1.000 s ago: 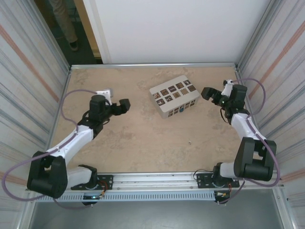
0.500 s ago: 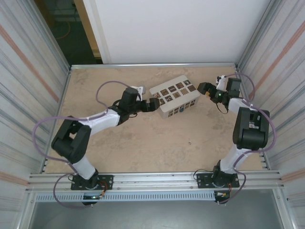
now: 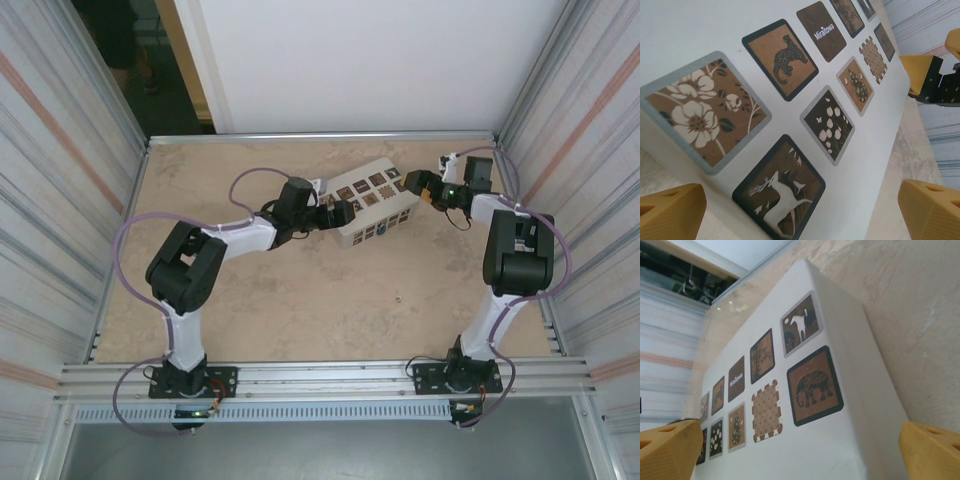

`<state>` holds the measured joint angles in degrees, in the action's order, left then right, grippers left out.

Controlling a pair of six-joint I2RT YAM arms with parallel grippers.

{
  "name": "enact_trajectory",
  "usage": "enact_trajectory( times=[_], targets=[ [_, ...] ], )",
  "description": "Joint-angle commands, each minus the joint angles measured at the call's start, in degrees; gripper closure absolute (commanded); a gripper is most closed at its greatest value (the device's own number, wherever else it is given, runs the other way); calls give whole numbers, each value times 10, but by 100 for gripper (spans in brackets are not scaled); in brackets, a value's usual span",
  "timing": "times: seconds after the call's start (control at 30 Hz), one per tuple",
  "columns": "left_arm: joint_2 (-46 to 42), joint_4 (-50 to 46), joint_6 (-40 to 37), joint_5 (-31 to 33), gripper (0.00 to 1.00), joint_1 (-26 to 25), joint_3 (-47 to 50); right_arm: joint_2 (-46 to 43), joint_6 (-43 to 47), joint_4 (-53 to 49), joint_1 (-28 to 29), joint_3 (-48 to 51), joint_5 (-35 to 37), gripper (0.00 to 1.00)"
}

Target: Unlock the padlock with the key

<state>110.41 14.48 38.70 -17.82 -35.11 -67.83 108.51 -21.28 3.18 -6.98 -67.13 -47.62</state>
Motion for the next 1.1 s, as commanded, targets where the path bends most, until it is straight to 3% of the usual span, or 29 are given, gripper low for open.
enact_trajectory(
  times=[0.0, 0.63, 1.07],
  targets=[
    [8, 8, 16, -21, 1, -5, -19, 4, 33, -40, 5, -13, -29, 1],
    [-44, 13, 0, -6, 1, 21, 24, -124, 29, -35, 88, 122, -35, 2],
    [-75, 9, -6, -3, 1, 70, 58, -227, -58, 26, 236, 224, 92, 3]
  ],
)
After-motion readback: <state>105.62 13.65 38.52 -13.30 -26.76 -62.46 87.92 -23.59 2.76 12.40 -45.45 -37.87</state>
